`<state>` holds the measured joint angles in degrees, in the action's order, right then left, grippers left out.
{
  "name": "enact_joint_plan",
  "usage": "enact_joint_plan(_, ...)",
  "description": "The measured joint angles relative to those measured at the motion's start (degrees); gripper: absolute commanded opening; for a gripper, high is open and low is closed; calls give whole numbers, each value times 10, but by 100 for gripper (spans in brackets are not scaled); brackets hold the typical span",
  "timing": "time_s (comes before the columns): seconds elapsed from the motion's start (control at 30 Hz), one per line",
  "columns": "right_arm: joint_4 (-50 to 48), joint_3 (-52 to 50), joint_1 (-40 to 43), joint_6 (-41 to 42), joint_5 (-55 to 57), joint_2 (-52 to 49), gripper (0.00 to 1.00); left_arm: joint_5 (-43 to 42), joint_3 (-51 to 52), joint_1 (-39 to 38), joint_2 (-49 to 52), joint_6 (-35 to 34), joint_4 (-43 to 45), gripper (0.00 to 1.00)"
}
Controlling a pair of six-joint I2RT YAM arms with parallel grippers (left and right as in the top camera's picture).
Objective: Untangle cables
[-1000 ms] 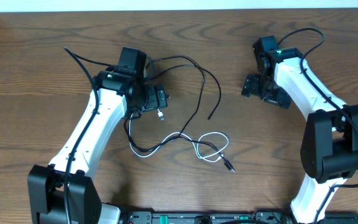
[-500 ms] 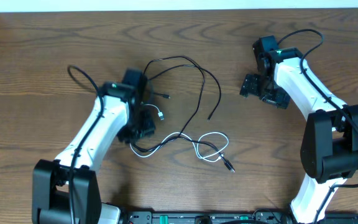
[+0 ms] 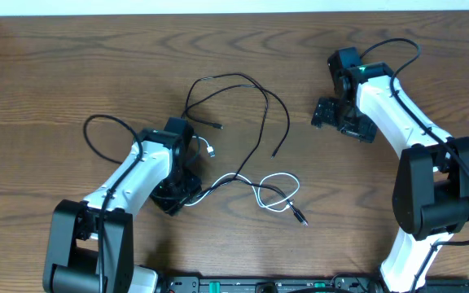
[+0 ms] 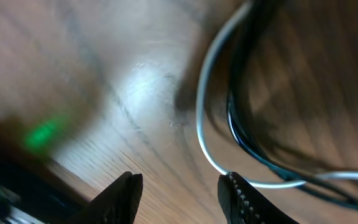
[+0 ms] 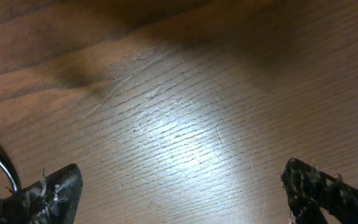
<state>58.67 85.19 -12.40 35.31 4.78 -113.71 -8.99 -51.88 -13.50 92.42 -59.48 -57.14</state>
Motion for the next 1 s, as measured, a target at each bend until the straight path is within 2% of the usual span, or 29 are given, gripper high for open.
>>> enact_joint_plan(0.13,0,0,0,0,-1,0,99,-2,0,-1,0,-84,0,45)
enact_joint_plan(0.33,-1,0,0,0,-3,0,99,-2,2,-14,0,-155,9,46)
enact_joint_plan(0.57,-1,0,0,0,-5,0,99,-2,6,-34,0,-188,33,46)
enact_joint_plan(1.0,-1,0,0,0,-5,0,99,-2,6,-63,7,-206,37,45)
